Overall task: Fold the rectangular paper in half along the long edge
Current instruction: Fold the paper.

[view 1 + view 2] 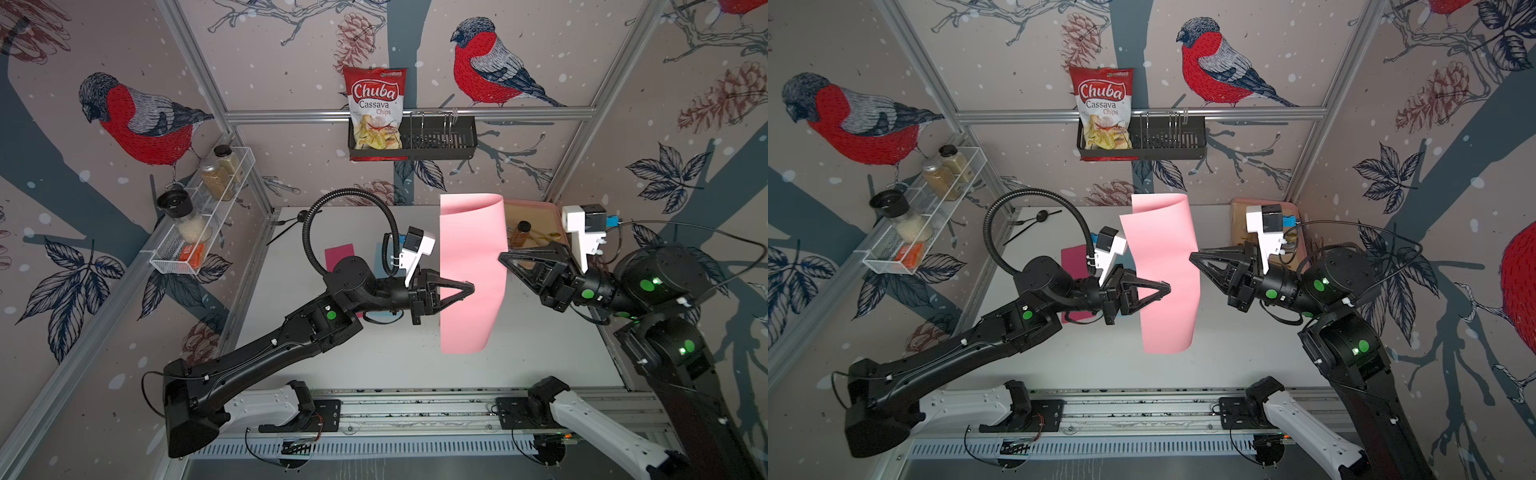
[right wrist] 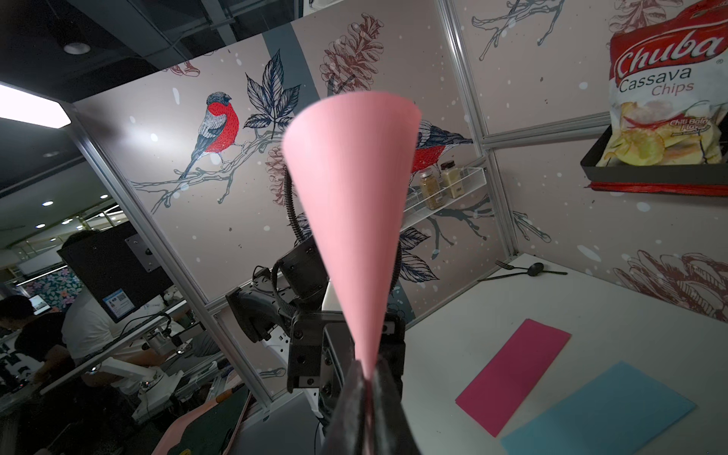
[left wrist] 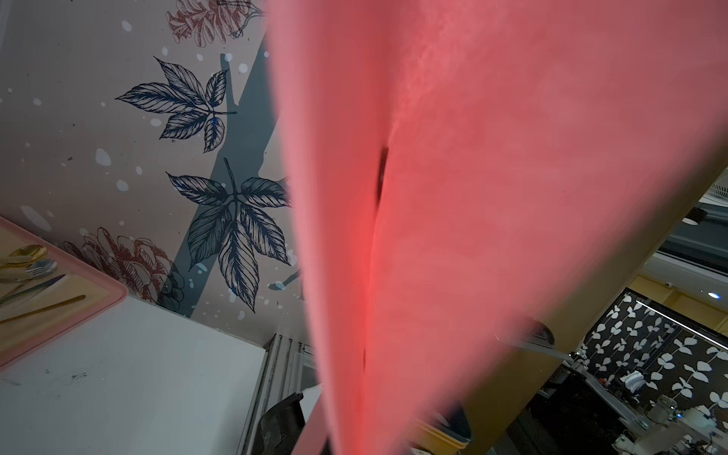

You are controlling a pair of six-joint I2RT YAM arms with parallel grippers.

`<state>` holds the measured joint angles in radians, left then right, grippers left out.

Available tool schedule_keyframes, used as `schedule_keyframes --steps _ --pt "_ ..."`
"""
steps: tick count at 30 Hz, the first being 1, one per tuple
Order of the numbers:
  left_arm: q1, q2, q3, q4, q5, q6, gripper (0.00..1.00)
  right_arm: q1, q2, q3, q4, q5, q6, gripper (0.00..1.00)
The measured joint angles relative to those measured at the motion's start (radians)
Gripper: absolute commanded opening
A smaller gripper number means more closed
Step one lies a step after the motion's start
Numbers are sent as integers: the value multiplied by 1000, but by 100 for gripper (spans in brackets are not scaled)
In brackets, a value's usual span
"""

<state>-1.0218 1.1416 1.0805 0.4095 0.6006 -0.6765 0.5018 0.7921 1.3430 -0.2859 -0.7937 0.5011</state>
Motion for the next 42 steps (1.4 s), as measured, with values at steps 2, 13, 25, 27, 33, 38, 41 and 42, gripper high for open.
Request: schedule_keyframes --steps 2,13,25,27,33,38,41,42 --pt "0 1 -2 4 2 0 0 -1 10 13 -3 2 -1 11" --pt "-2 -9 -16 5 2 -3 0 -16 35 46 8 8 -4 16" --pt "-2 -23 -32 4 2 -3 0 -36 60 57 69 1 4 3" --pt "-2 -23 -32 5 2 -3 0 -37 61 56 80 -3 21 11" --pt "-5 -24 -43 10 2 -4 0 -47 74 61 114 -9 32 2" --pt "-14 -23 -55 31 1 -7 0 -53 83 64 132 -18 48 7" --pt "-19 -18 -60 34 1 -15 0 -57 88 66 143 -21 54 2" --pt "-20 -17 -60 34 -1 -15 0 -58 90 66 148 -22 53 6"
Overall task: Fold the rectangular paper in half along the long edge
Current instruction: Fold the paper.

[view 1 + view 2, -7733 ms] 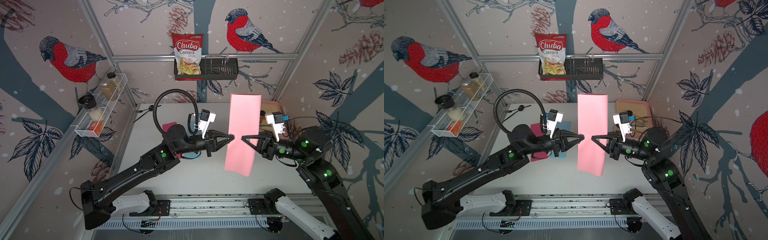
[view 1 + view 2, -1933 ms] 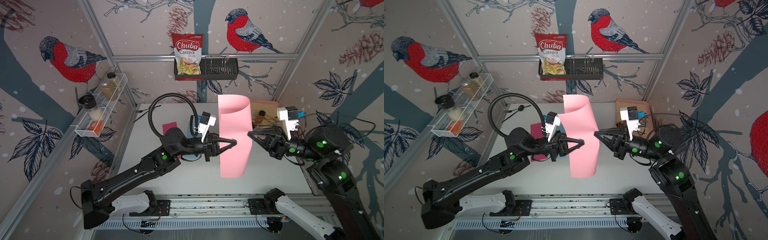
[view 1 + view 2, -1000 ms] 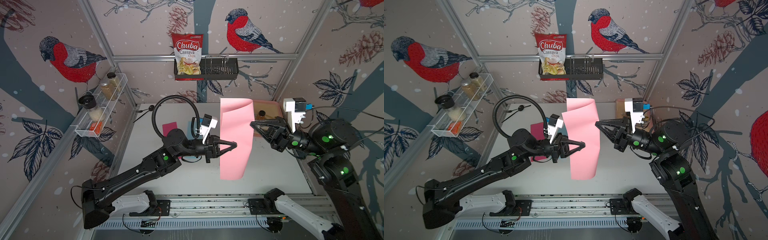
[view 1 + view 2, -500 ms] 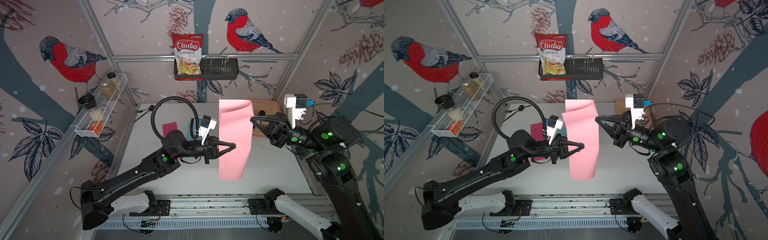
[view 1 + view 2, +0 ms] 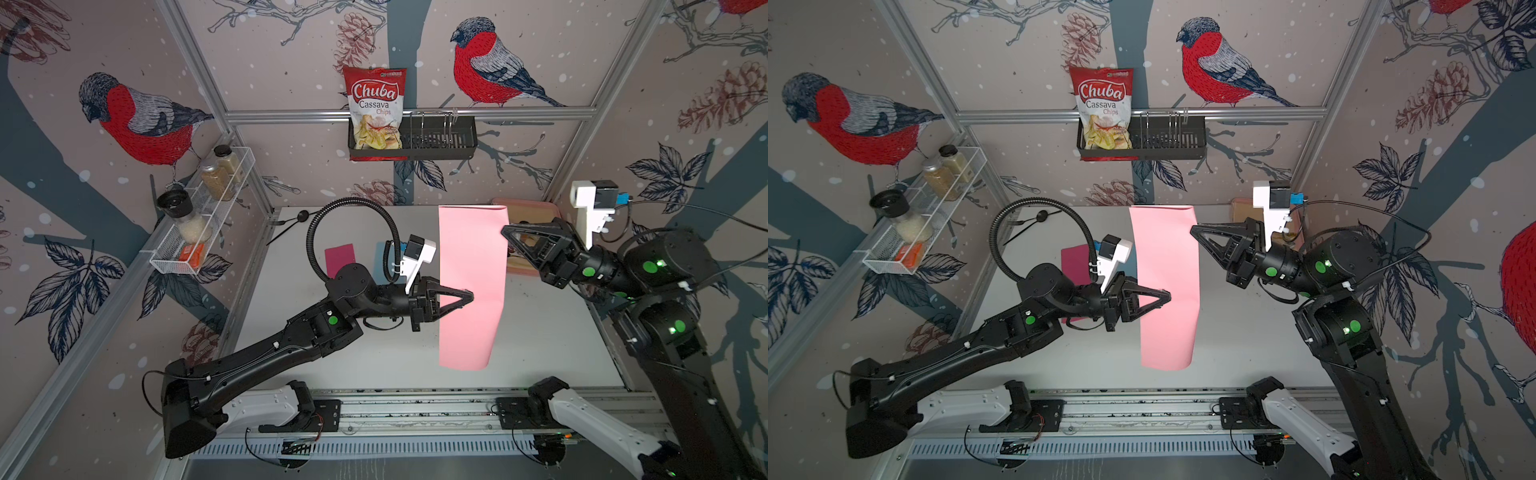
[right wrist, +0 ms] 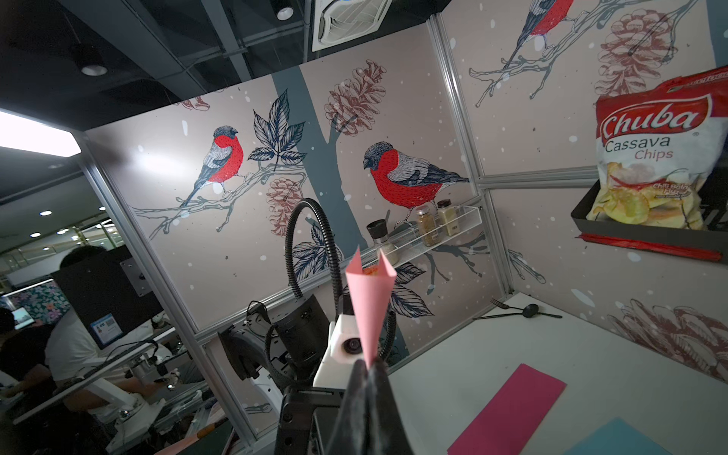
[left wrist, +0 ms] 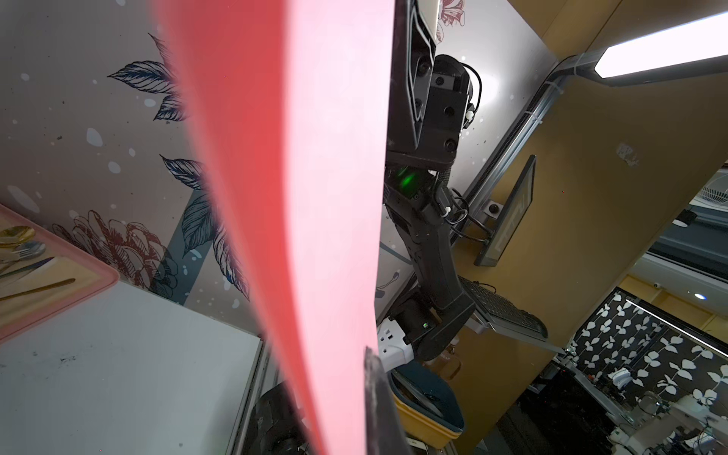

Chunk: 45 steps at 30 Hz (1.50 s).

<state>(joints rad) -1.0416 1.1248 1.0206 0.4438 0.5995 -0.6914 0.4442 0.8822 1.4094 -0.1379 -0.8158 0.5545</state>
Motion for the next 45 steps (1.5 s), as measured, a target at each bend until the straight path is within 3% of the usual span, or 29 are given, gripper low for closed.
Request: schedule_keyframes --steps 1,5,8,11,15,19,22,26,28,33,37,43,45 --pt "-1 0 0 1 -1 0 0 -1 2 1 3 -1 1 12" --pt "-5 1 0 1 2 0 0 -10 9 8 17 -3 2 4" --pt "-6 1 0 2 0 0 0 -13 14 9 24 -7 4 15" --pt "-8 1 0 2 3 0 0 -24 16 12 31 -7 5 3" --pt "-9 0 0 1 2 0 0 -34 21 17 31 -20 20 15" --pt "-11 -5 -1 0 2 0 0 -54 32 34 33 -23 18 4" --pt "-13 -7 -3 0 -1 1 0 -61 34 34 39 -39 21 13" --pt "-14 -8 -3 0 -1 1 0 -74 42 40 63 -44 22 13" --pt "-14 -8 -3 0 -1 1 0 -80 43 40 71 -48 28 18" --pt "-16 -8 -3 0 -1 1 0 -91 45 39 90 -59 50 3" --pt "-16 -8 -3 0 -1 1 0 -96 46 37 106 -74 56 18" --pt "-21 -4 -3 0 -1 1 0 -108 51 42 121 -78 58 18" --pt "-23 -1 -3 0 -1 1 0 -111 53 42 121 -78 73 10"
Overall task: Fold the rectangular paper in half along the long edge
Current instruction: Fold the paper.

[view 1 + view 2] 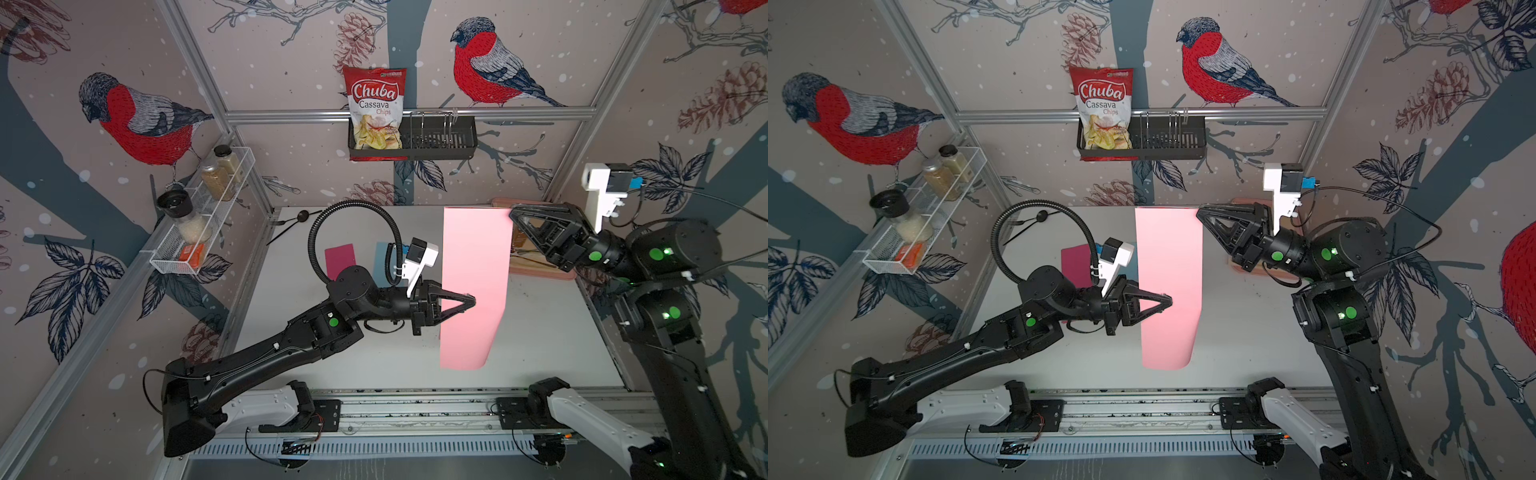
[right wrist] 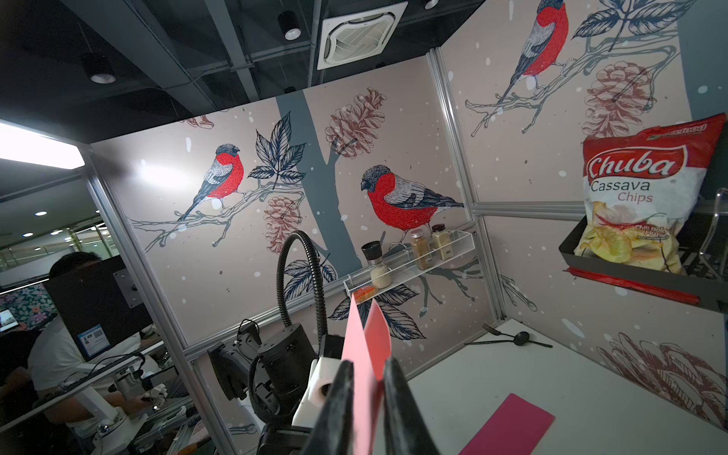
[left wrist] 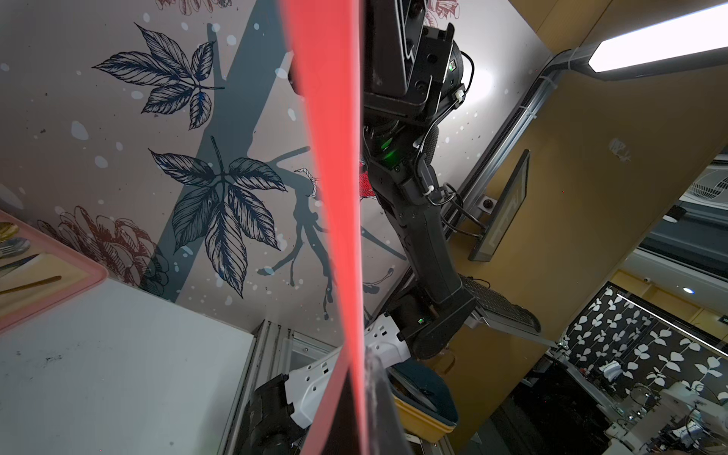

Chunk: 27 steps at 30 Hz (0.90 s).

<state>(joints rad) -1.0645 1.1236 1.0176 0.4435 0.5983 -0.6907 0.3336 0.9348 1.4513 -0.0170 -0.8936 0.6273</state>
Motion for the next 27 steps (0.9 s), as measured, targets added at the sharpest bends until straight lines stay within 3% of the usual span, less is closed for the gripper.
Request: schedule_keyframes --steps 2,6,11,12,14,20,27 --pt "-1 3 0 0 -1 0 0 -1 1 0 0 0 0 0" --pt "-2 5 6 -6 -4 0 0 -4 -13 -3 0 0 3 2" --pt "-2 6 25 -16 -8 10 0 -19 -45 14 -46 16 -21 51" --pt "-2 6 29 -19 -8 10 0 -22 -53 19 -68 30 -32 65" --pt "-2 10 43 -31 -8 11 0 -23 -77 21 -122 69 -74 74" --pt "-2 14 94 -61 -27 19 0 -24 -159 -91 -248 137 -131 76" --pt "-2 24 164 -114 -53 60 0 -24 -251 -178 -334 108 -122 76"
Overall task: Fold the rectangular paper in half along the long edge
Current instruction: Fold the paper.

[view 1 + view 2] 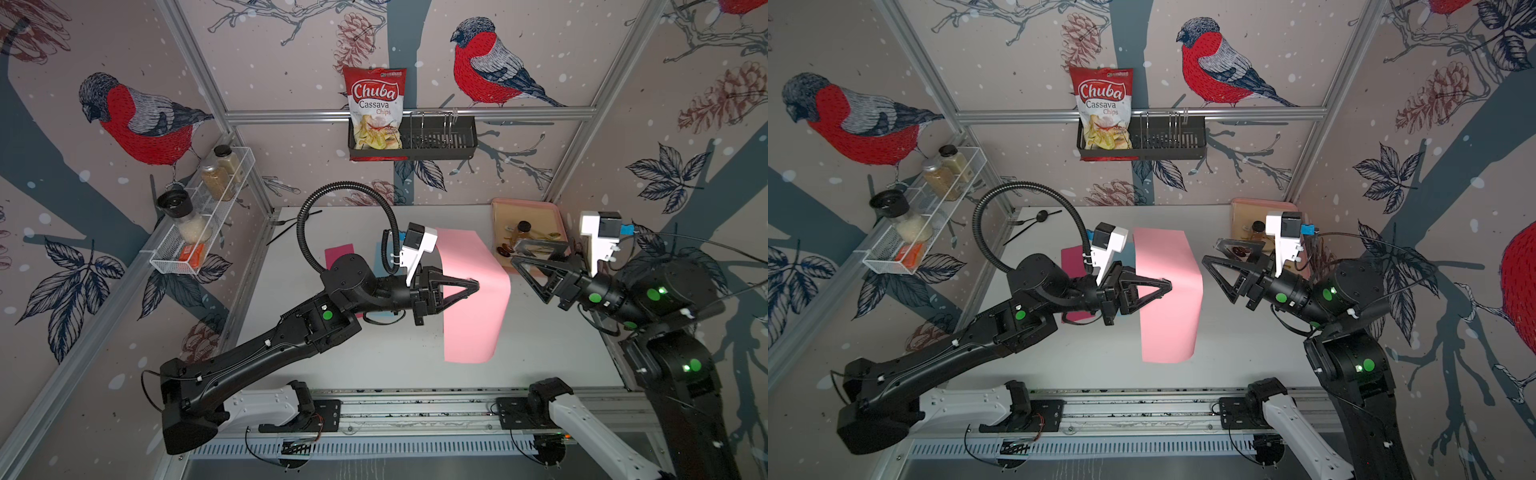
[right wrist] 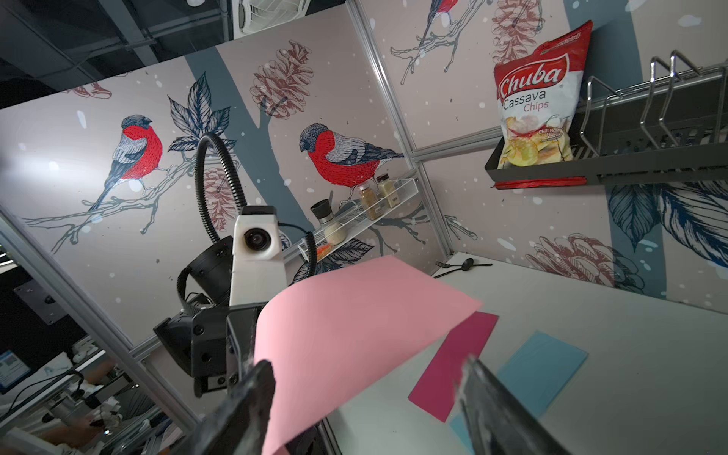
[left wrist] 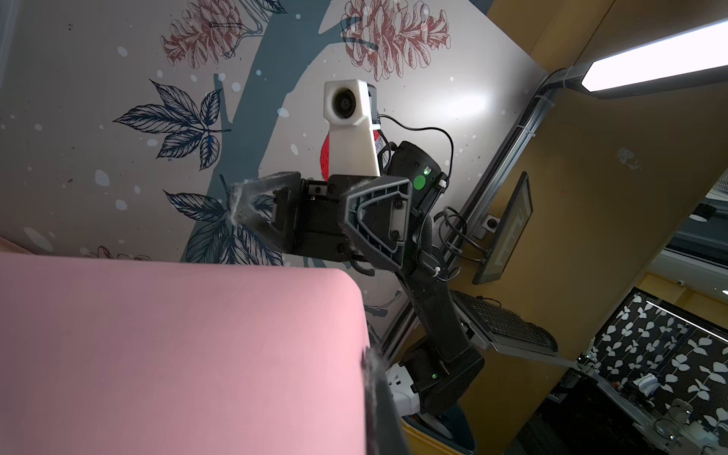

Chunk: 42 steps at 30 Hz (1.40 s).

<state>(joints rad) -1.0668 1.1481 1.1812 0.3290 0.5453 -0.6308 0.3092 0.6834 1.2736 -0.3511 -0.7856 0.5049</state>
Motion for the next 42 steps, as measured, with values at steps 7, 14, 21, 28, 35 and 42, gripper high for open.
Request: schedule_keyframes --steps 7,14,21,28,35,42 --pt "0 36 42 -28 0 11 0 0 -25 -2 -24 -63 45 63" --pt "0 46 56 -38 -1 12 0 0 -18 0 -85 -71 40 31" --pt "0 50 63 -46 -10 29 0 3 -16 13 -114 -79 33 22" --pt "0 59 69 -49 -24 29 0 3 -20 47 -117 -108 52 32" --pt "0 59 69 -49 -25 29 0 5 -11 83 -127 -117 70 31" --pt "0 58 69 -49 -26 29 0 5 -11 80 -150 -119 70 32"
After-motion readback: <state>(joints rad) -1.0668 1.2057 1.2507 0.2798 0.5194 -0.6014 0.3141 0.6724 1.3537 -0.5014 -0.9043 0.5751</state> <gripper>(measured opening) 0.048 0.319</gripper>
